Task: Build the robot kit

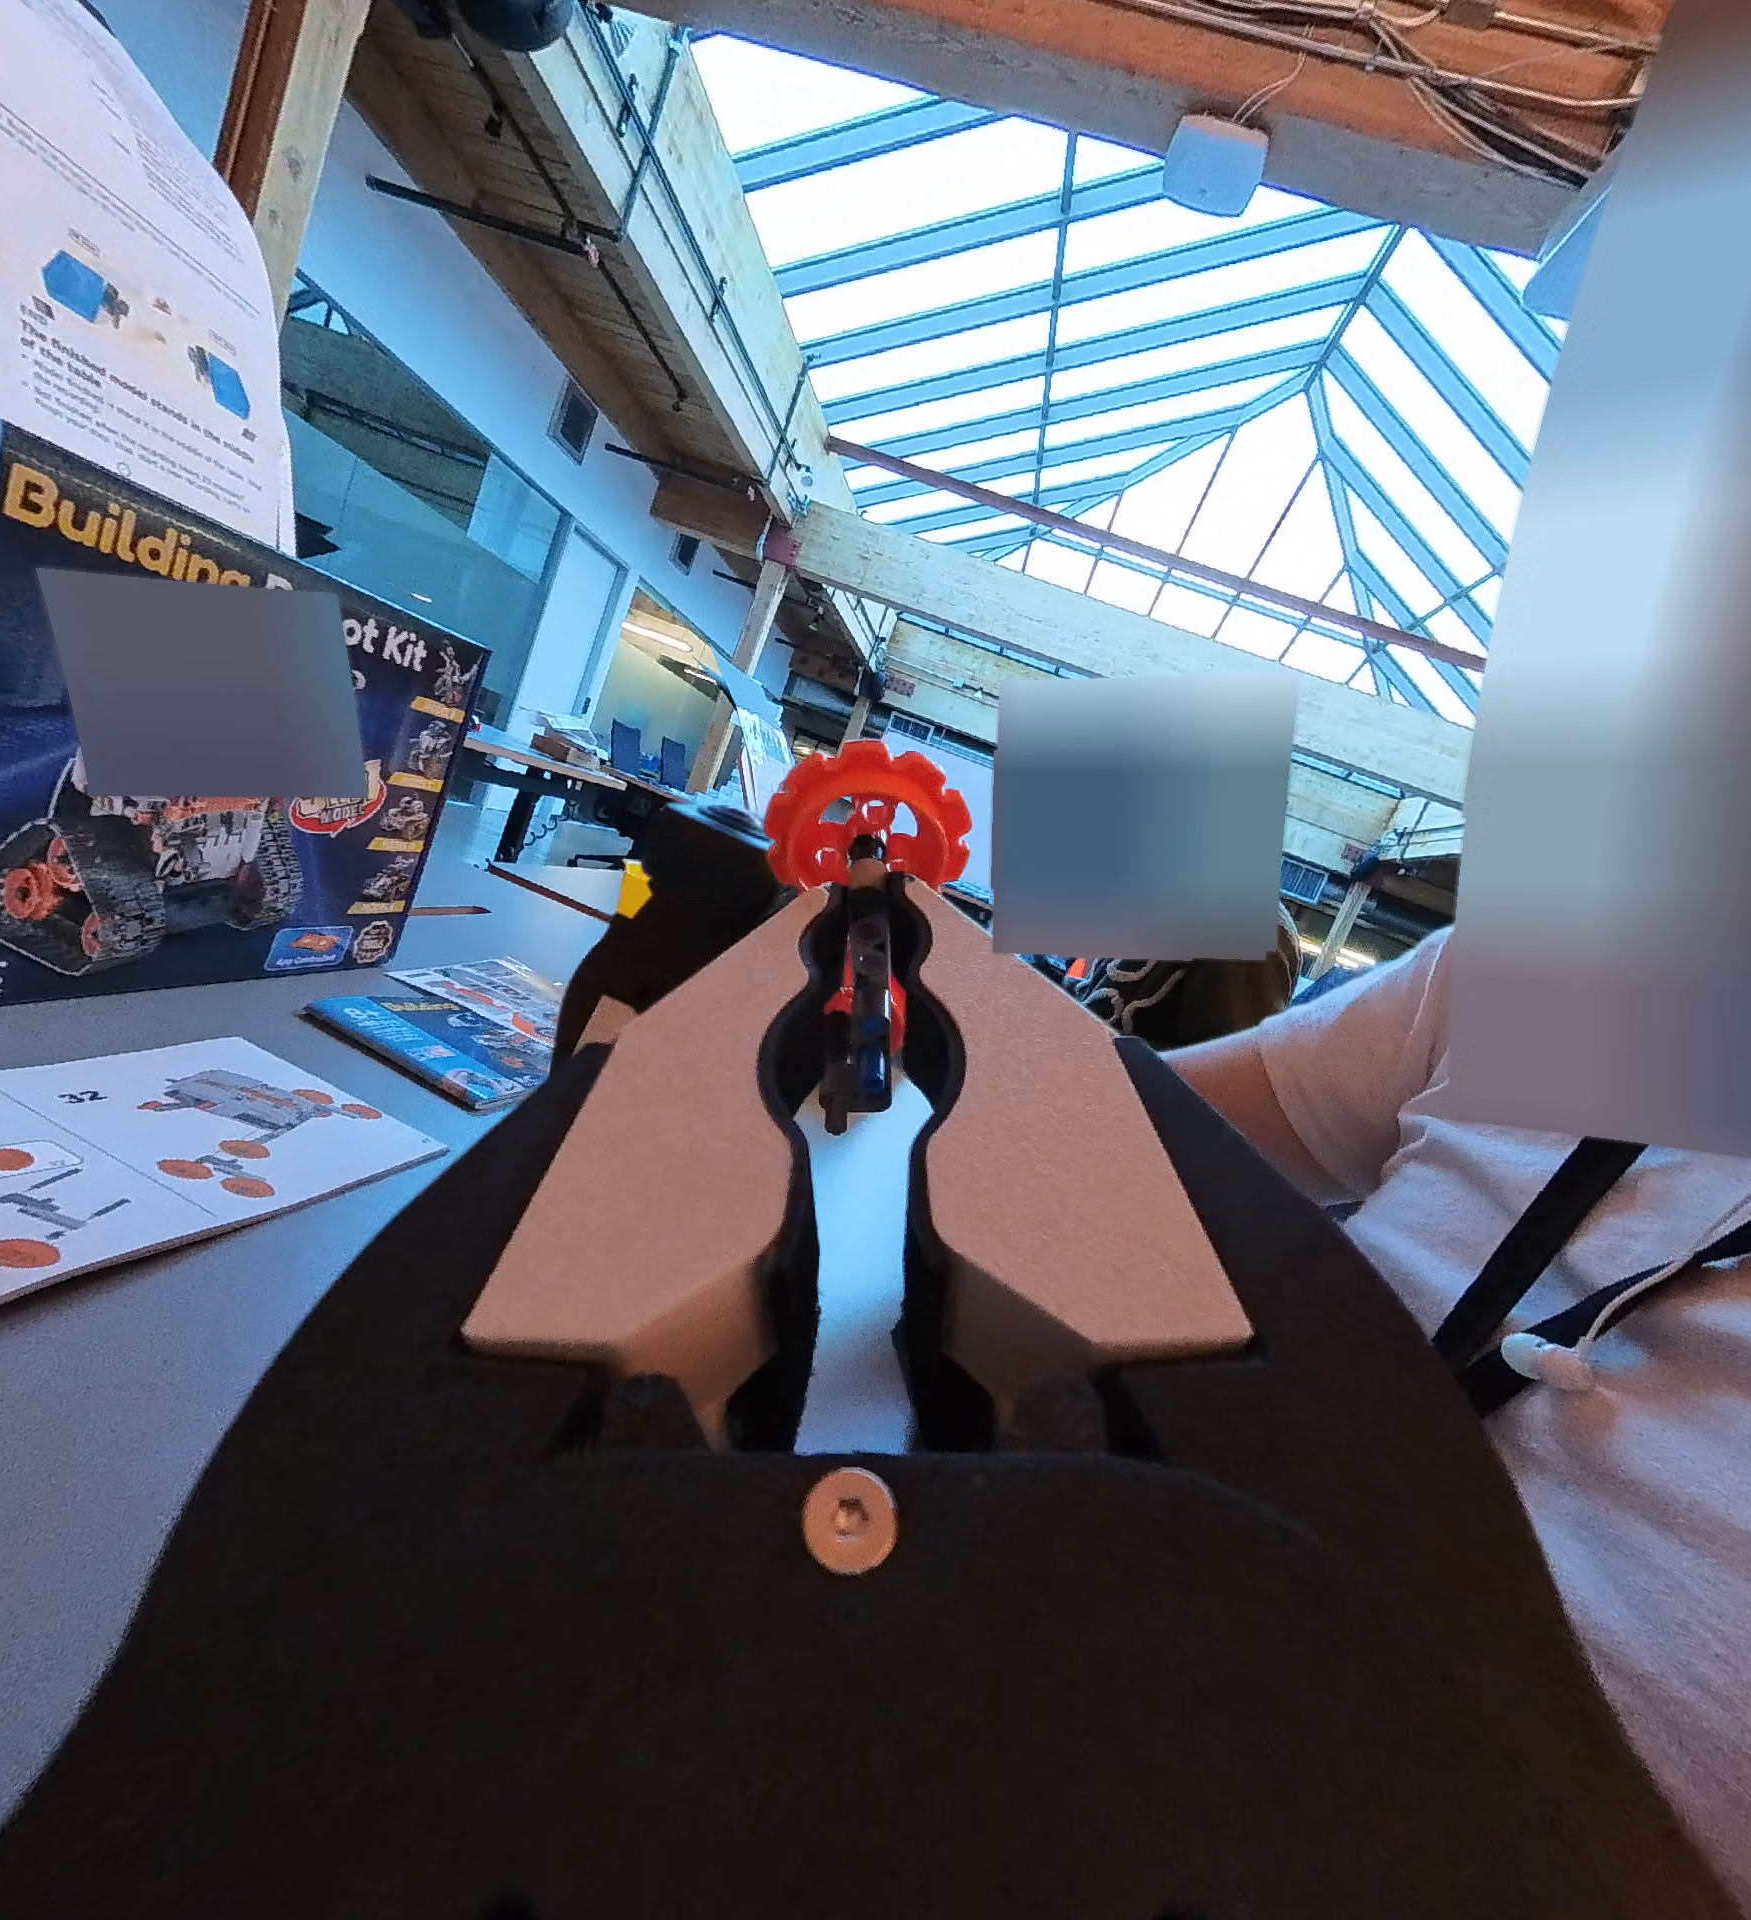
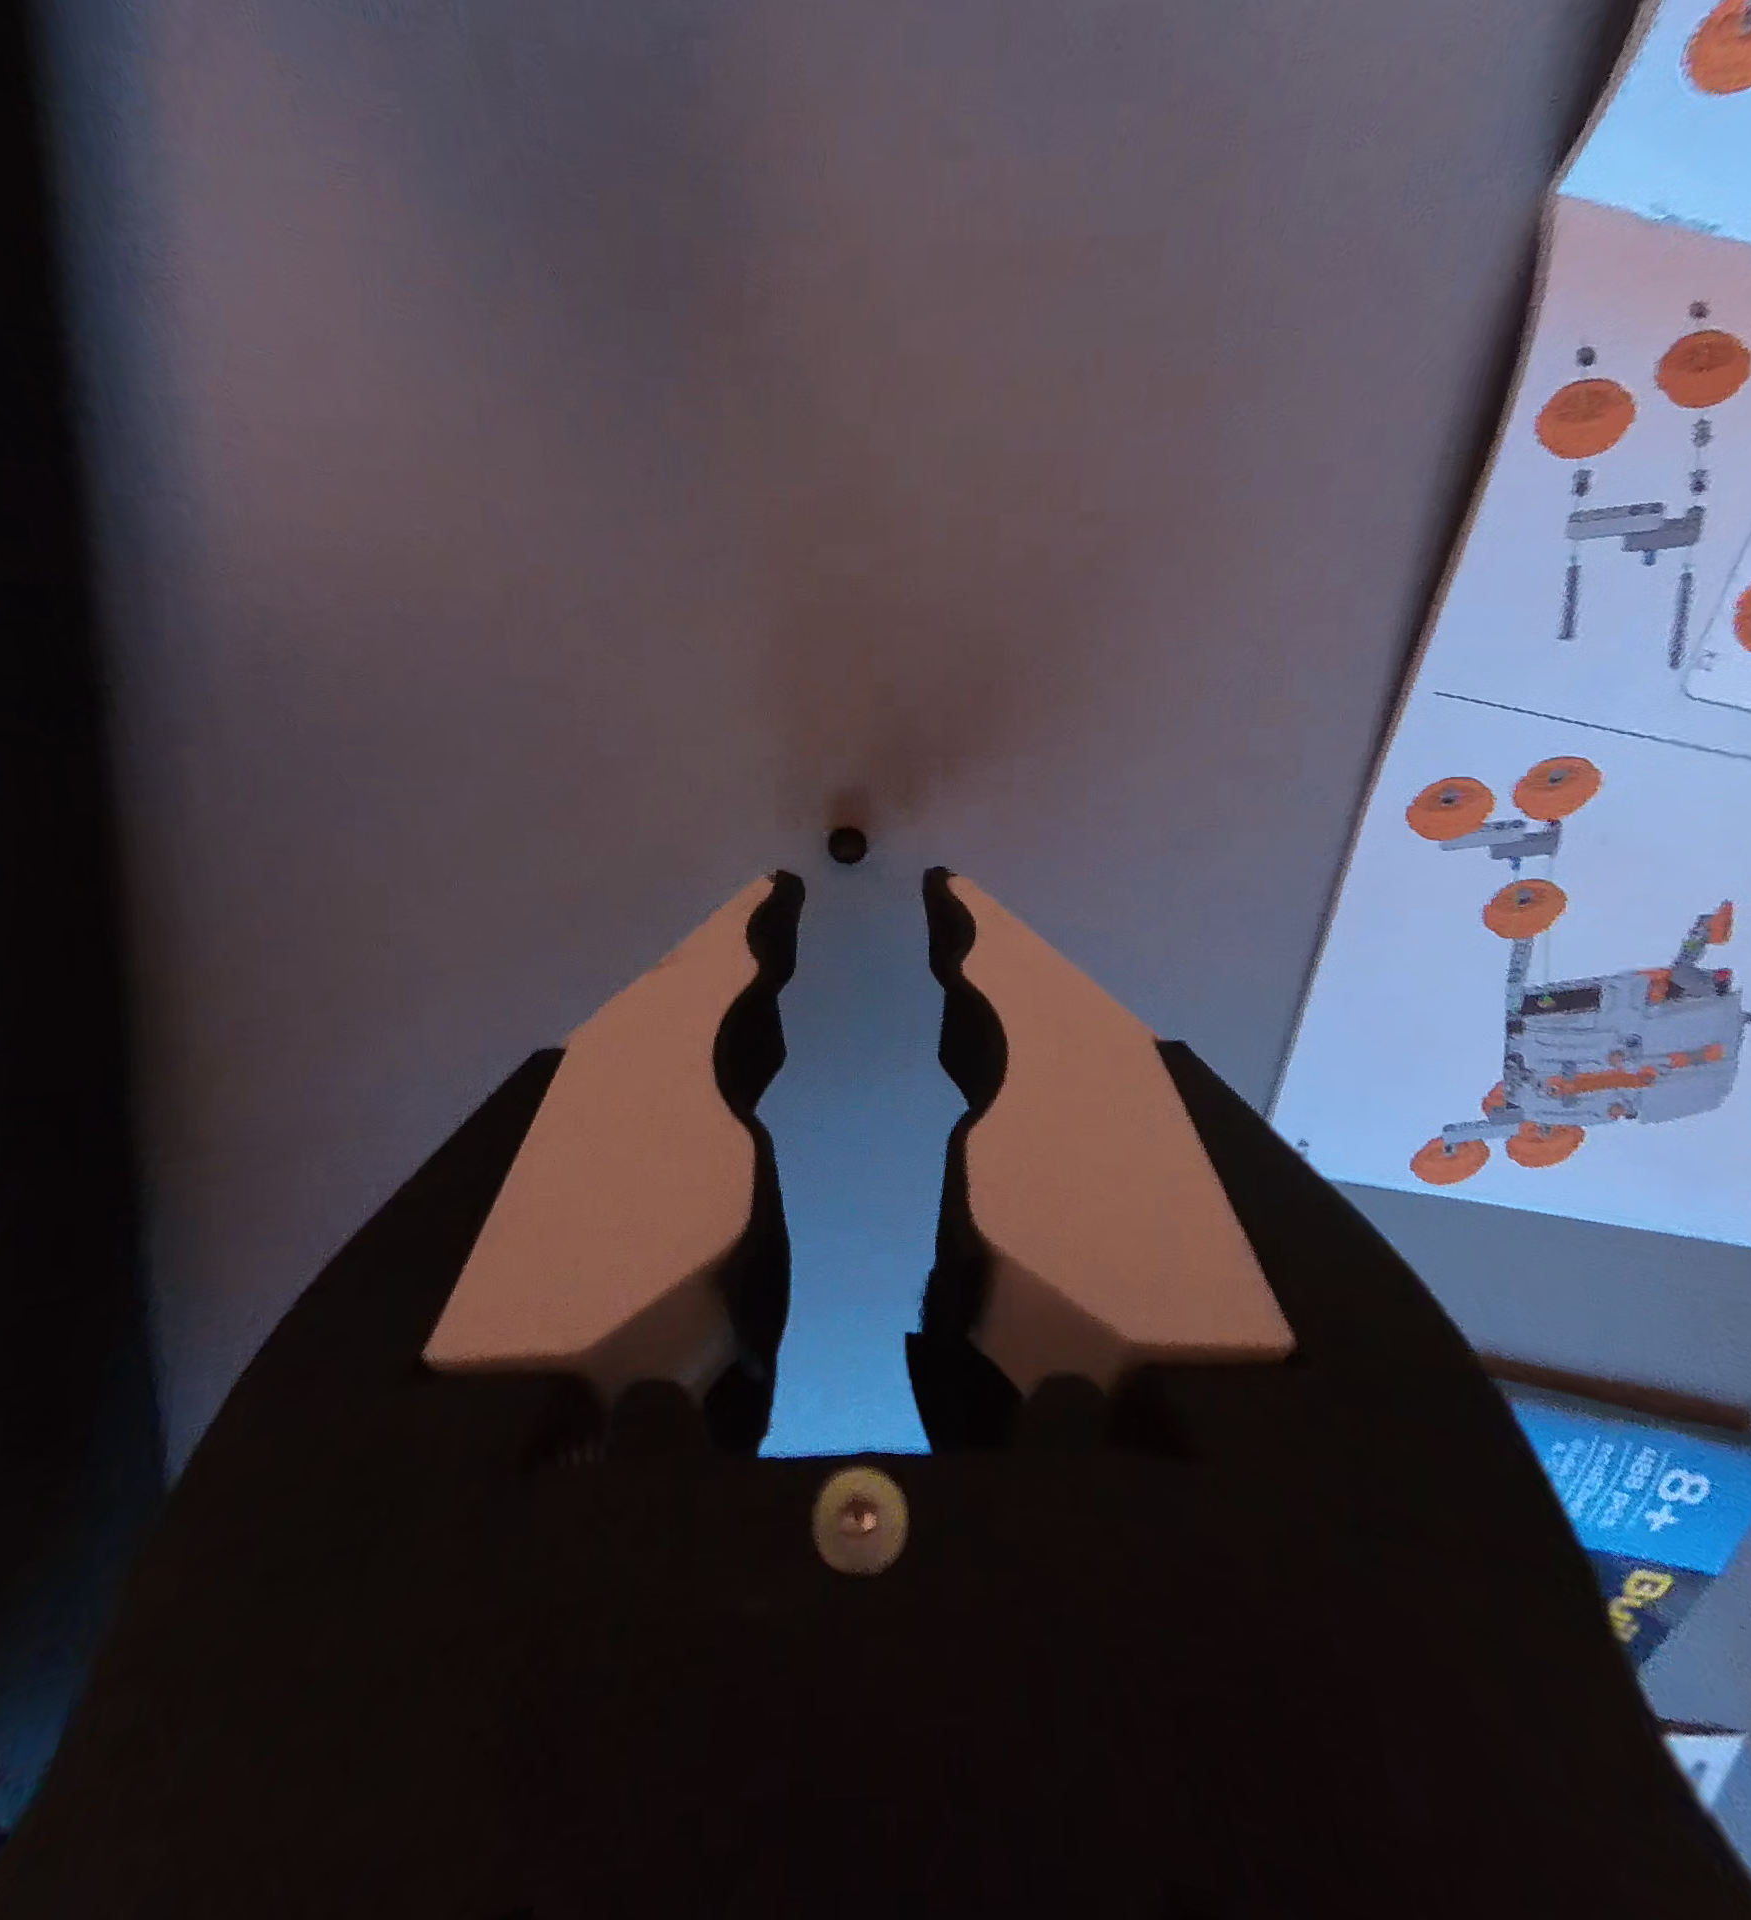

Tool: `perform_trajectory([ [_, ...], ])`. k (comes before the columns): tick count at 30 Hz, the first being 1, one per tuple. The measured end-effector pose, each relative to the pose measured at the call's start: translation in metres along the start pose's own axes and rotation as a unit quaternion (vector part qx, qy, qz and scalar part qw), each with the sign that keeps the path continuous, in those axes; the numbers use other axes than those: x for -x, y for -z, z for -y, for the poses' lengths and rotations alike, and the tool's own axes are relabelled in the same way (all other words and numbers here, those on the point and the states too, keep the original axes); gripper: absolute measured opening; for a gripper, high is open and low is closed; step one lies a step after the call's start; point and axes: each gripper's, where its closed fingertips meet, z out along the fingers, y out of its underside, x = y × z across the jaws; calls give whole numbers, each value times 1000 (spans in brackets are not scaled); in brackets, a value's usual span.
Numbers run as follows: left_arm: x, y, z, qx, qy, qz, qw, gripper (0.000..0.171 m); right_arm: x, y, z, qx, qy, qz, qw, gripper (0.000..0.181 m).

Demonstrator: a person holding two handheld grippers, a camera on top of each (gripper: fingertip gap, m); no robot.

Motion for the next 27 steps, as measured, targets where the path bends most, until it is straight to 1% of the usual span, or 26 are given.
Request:
perform_trajectory([
  [2, -1, 0, 1, -2, 2, -3, 1000, 5, 3, -3, -2, 17, 18, 14, 1000, 22],
  [4, -2, 1, 1, -2, 1, -6, 1000, 5, 1, -5, -2, 26, 39, 13, 999, 19],
  [9, 0, -1, -4, 9, 9, -7, 1000, 5, 0, -6, -1, 34, 53, 21, 998, 14],
  [14, -1, -1, -5, 12, 11, -10, 1000, 5, 2, -7, 1, 32, 59, 33, 997, 13],
  [27, 0, 0, -6, 13, 20, -11, 1000, 5, -1, -8, 5, 39, 67, 28, 997, 13],
])
